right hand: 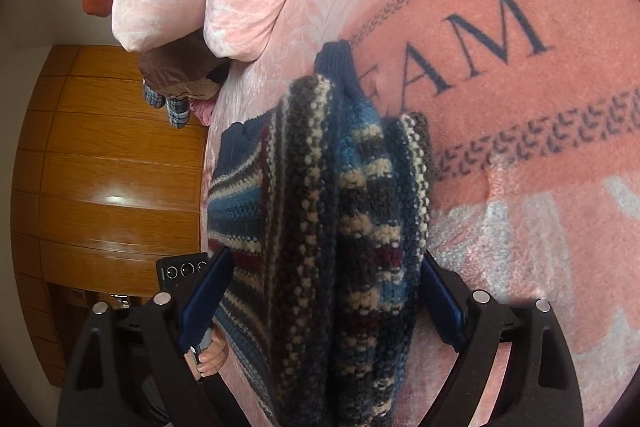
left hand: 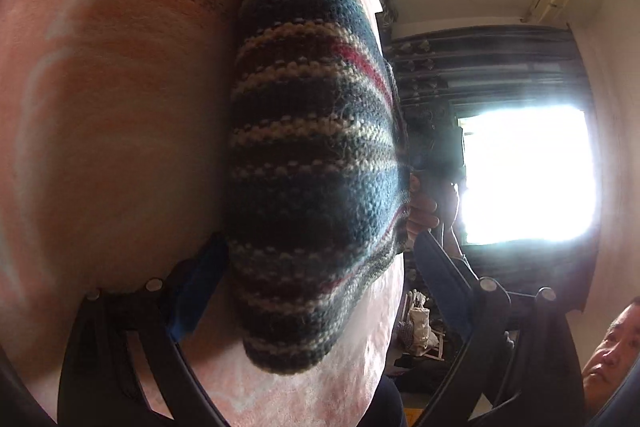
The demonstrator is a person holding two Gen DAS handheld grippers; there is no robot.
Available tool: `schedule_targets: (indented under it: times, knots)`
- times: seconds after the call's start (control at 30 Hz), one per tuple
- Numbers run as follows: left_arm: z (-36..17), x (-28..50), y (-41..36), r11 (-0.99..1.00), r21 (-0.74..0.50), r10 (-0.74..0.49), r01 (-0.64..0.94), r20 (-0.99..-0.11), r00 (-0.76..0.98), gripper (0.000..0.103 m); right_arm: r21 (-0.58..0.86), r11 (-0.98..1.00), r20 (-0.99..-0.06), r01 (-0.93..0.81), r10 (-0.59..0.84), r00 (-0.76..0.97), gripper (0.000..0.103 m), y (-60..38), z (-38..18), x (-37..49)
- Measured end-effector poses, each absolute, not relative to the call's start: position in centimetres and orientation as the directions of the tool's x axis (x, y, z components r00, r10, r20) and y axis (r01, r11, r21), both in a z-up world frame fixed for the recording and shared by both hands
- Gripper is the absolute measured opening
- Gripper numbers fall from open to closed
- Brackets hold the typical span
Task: Fold small clothes
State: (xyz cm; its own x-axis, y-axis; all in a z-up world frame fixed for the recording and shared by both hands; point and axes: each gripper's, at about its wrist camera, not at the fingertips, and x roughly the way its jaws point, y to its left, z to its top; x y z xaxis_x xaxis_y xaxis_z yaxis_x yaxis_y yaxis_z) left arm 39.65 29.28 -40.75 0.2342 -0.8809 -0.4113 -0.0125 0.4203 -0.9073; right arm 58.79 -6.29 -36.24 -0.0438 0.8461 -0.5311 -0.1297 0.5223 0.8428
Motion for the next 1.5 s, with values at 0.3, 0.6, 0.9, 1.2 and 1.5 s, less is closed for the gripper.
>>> schedule_targets:
  times: [0.3, 0.6, 0.9, 1.2, 1.5]
  knots:
    - [-41.0, 41.8, 27.3, 0.549, -0.824, -0.81, -0.14, -0.566, 0.154, 0.072, 0.828, 0.546, -0.554, -0.128, 0.832, -0.035, 0.053, -4.4, -36.8, 58.8]
    - [-38.5, 41.4, 26.5, 0.598, -0.786, -0.77, -0.157, -0.618, 0.157, 0.048, 0.835, 0.545, -0.541, -0.083, 0.839, 0.062, 0.042, -4.9, -34.3, 56.9]
    - [-32.2, 35.9, 28.3, 0.62, -0.779, -0.76, -0.097, -0.627, 0.173, 0.046, 0.863, 0.499, -0.498, -0.074, 0.866, 0.04, 0.041, -2.6, -29.2, 49.1]
    - [-35.9, 18.9, 34.1, 0.583, -0.787, -0.754, -0.202, -0.616, 0.228, 0.055, 0.881, 0.463, -0.472, -0.095, 0.875, -0.112, 0.053, 4.4, -34.2, 35.6]
    - [-30.9, 12.7, 39.2, 0.724, -0.641, -0.468, -0.254, -0.728, 0.502, 0.076, 0.797, 0.585, -0.578, -0.147, 0.811, 0.094, 0.074, -2.3, -30.0, 32.6]
